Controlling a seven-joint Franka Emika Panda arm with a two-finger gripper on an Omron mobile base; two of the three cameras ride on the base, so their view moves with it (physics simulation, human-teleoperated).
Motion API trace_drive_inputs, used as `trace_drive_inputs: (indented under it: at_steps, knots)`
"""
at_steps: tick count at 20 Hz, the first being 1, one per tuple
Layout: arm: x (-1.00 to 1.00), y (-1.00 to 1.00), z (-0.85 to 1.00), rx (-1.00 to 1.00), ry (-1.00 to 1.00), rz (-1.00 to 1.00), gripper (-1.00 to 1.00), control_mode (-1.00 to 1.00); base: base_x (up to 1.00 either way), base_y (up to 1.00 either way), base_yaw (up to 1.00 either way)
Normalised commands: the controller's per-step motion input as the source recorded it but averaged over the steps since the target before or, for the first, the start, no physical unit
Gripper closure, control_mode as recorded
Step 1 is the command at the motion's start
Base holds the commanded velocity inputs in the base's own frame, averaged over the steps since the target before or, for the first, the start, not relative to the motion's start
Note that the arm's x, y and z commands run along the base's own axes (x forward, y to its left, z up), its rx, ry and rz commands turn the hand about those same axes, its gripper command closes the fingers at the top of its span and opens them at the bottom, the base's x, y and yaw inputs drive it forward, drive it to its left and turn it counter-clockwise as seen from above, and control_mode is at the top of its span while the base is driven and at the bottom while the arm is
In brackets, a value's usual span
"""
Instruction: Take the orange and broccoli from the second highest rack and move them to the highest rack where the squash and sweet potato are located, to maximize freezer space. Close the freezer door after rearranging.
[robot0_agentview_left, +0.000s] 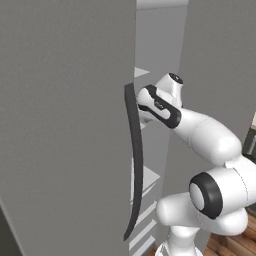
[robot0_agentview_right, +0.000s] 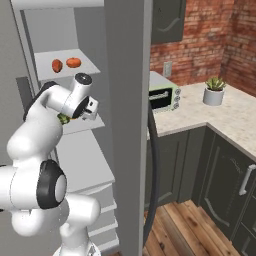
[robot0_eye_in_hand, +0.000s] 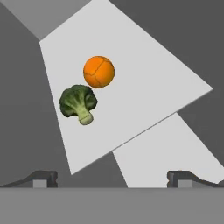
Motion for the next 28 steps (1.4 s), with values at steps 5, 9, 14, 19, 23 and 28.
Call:
trace_drive_inputs:
  at_steps: [5, 9, 14, 19, 23, 28]
  knots:
    - [0.12, 0.17, -0.06, 0.00, 0.00, 0.05, -1.00, -1.00, 0.00, 0.00, 0.00]
    - [0.16, 0.10, 0.00, 0.01, 0.00, 0.00, -1.00, -1.00, 0.00, 0.00, 0.00]
    - [0.30, 0.02, 0.00, 0.06, 0.00, 0.00, -1.00, -1.00, 0.00, 0.00, 0.00]
    - [0.34, 0.00, 0.00, 0.10, 0.00, 0.00, -1.00, -1.00, 0.00, 0.00, 0.00]
    - [0.42, 0.01, -0.05, 0.02, 0.02, 0.00, -1.00, -1.00, 0.00, 0.00, 0.00]
    - [0.37, 0.21, -0.16, 0.00, 0.13, 0.00, -1.00, -1.00, 0.00, 0.00, 0.00]
